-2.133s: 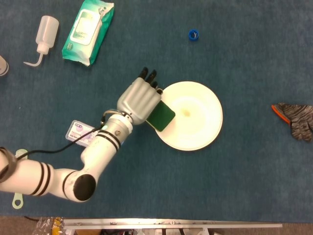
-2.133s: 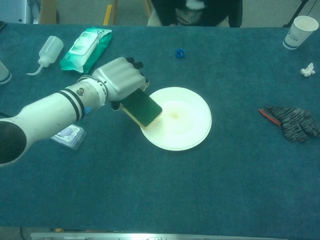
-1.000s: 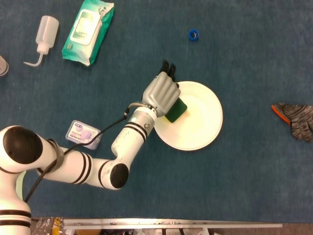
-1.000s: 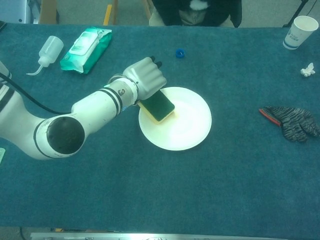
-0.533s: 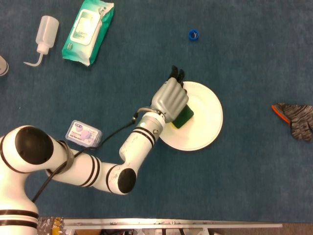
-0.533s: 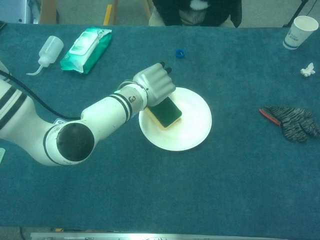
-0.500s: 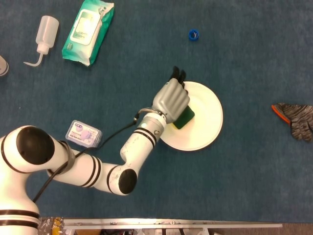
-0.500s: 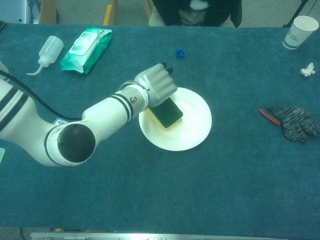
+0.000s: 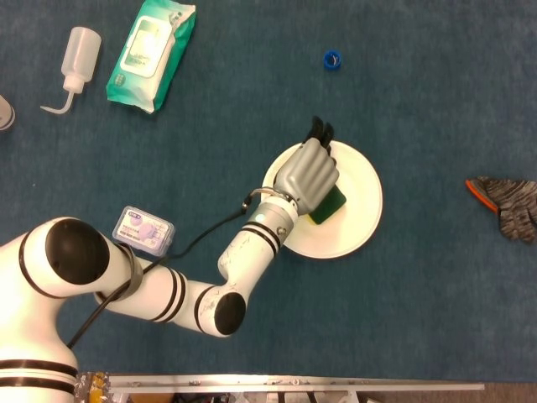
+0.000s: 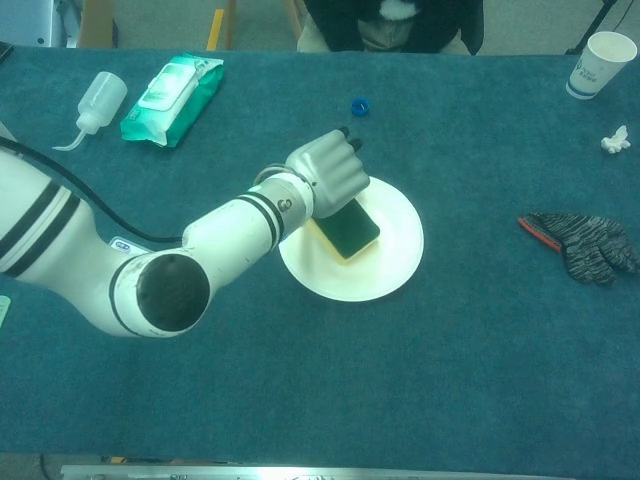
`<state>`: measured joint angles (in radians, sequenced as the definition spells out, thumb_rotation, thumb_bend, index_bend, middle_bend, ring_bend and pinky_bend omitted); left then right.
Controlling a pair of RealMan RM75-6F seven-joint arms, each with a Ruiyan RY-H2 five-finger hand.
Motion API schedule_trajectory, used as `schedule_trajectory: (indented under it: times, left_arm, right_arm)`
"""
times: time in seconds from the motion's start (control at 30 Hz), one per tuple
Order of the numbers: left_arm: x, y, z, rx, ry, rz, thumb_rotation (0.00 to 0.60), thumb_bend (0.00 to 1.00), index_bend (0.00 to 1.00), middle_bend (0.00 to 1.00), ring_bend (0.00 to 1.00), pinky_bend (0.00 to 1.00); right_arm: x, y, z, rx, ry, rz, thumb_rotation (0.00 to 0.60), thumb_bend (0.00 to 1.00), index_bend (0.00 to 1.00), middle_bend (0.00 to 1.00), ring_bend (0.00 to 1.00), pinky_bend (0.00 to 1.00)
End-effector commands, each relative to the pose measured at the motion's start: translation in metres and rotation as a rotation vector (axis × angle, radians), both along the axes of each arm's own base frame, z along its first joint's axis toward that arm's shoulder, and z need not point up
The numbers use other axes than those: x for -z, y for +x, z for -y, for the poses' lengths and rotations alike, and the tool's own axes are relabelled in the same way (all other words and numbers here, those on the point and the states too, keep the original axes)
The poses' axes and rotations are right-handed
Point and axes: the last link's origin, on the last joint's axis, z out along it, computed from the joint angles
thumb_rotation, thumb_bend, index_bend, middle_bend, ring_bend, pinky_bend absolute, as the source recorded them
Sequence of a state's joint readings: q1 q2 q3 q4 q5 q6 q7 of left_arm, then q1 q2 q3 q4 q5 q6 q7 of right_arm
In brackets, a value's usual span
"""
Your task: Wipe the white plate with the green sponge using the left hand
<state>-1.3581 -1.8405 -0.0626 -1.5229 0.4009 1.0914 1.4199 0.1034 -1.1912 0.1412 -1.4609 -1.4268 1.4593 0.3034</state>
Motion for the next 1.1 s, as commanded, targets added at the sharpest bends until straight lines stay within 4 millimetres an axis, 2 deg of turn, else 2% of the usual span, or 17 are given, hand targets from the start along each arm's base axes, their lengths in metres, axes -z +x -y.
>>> schedule_trajectory:
  times: [0.03,0.27,0.5,1.1]
  left_arm:
    - [0.000,-0.006,-0.006,-0.014,0.014,-0.010,0.600,0.26,0.41,0.27,0.07,0.09]
    - [-0.007,-0.016,-0.021,-0.042,0.060,-0.023,0.600,0.26,0.41,0.27,0.07,0.09]
    - [-0.013,-0.021,-0.025,-0.051,0.074,-0.027,0.600,0.26,0.41,0.27,0.07,0.09]
    - [-0.009,-0.001,0.015,-0.002,-0.046,0.030,0.600,0.26,0.41,0.27,0.07,0.09]
  right_arm:
    - [0.000,0.000,0.000,0.001,0.000,0.000,0.600,0.39,0.39,0.39,0.22,0.45]
    - [0.002,0.000,0.001,0.000,0.006,0.001,0.600,0.39,0.39,0.39,0.22,0.45]
    - [0.003,0.001,0.001,-0.002,0.009,0.001,0.600,0.39,0.39,0.39,0.22,0.45]
    - [0.001,0.003,-0.001,-0.008,0.004,0.004,0.600,0.39,0.39,0.39,0.22,0.45]
